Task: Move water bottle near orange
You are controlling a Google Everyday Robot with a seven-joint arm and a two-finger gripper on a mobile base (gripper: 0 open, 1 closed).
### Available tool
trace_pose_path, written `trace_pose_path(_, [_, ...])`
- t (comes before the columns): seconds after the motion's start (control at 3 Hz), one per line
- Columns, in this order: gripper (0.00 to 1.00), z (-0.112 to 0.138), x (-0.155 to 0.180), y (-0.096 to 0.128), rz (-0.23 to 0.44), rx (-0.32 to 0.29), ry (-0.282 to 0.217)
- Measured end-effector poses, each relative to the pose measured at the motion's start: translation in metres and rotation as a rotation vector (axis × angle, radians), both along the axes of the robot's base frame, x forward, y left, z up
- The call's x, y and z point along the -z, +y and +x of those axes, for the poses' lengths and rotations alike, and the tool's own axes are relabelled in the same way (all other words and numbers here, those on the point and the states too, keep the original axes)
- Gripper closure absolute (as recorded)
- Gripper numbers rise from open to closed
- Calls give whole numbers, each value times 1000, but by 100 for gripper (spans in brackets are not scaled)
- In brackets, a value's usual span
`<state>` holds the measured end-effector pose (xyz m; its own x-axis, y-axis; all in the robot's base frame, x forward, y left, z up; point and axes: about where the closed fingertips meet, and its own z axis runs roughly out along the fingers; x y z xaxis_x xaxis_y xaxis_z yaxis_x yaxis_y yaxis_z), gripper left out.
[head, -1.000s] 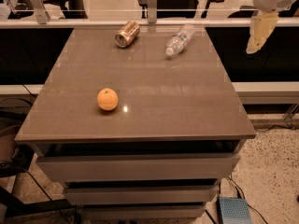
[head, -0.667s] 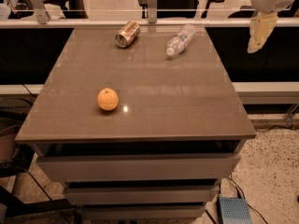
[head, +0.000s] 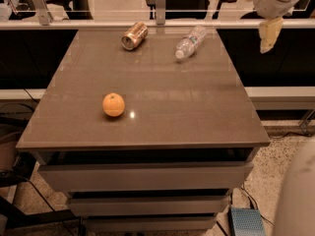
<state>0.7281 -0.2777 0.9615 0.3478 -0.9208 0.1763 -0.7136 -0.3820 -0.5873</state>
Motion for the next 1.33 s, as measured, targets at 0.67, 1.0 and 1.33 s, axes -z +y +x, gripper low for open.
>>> trace_pose_path(0.67, [0, 40, 58, 14, -42, -122, 109])
trace_pose_path(1.0, [0, 51, 84, 40, -32, -205, 153])
trace_pose_path(1.33, [0, 59, 100, 63, -36, -287, 175])
